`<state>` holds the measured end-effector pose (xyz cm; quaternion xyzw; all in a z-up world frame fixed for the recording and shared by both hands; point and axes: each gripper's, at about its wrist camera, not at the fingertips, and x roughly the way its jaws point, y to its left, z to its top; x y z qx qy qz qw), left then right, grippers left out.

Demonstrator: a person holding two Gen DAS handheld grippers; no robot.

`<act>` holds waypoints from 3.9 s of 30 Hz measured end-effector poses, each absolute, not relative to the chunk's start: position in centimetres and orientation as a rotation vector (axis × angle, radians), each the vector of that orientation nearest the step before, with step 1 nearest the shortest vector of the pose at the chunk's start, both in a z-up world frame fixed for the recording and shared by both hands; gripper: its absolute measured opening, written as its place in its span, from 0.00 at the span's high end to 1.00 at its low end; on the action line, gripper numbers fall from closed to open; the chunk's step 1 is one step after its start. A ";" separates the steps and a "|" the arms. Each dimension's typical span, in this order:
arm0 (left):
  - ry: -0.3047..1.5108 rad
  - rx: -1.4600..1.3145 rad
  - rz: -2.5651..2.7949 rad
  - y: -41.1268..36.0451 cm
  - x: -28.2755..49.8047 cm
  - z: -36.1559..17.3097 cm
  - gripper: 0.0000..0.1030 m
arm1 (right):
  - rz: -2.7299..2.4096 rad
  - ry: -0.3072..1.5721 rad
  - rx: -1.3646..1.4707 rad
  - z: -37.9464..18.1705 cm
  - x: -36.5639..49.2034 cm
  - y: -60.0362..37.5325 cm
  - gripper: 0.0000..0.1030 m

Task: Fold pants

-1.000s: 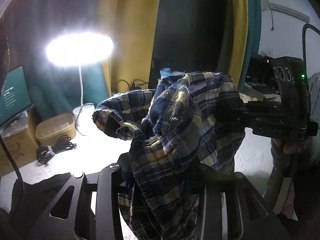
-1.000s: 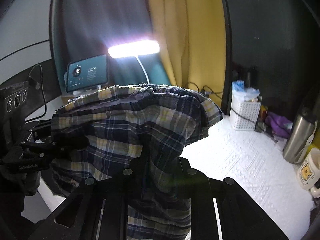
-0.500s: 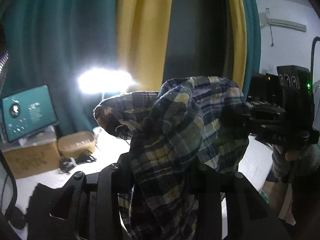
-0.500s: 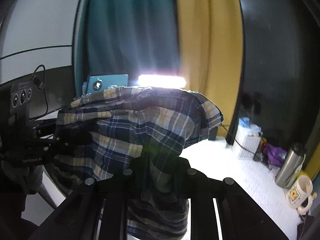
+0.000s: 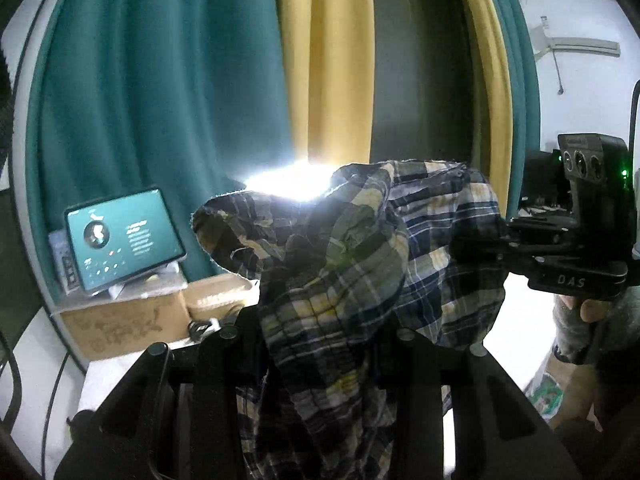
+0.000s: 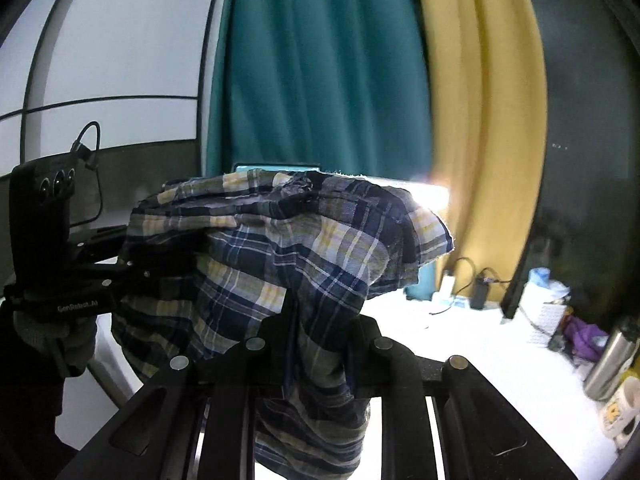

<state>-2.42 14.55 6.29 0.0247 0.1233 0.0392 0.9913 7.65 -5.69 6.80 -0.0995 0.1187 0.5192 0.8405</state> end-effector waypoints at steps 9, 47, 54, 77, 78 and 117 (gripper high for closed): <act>0.368 0.035 0.102 16.5 -0.2 3.2 0.65 | 1.100 0.385 -0.219 2.5 9.7 -2.0 0.81; 0.710 -0.149 0.138 25.5 12.9 -6.8 0.64 | 1.111 0.788 -0.177 -10.2 24.8 9.4 0.81; 0.748 -0.186 0.145 26.9 13.9 -8.1 0.56 | 1.068 0.844 -0.164 -12.0 26.4 10.1 0.81; 0.676 -0.169 0.257 28.1 11.5 -4.1 0.47 | 0.858 0.791 -0.174 -11.2 27.2 6.3 0.54; 0.662 -0.172 0.251 28.1 11.4 -3.8 0.47 | 0.855 0.778 -0.167 -10.8 27.2 6.2 0.54; 0.660 -0.197 0.259 30.8 12.0 -3.5 0.33 | 0.756 0.762 -0.214 -10.3 28.7 7.3 0.52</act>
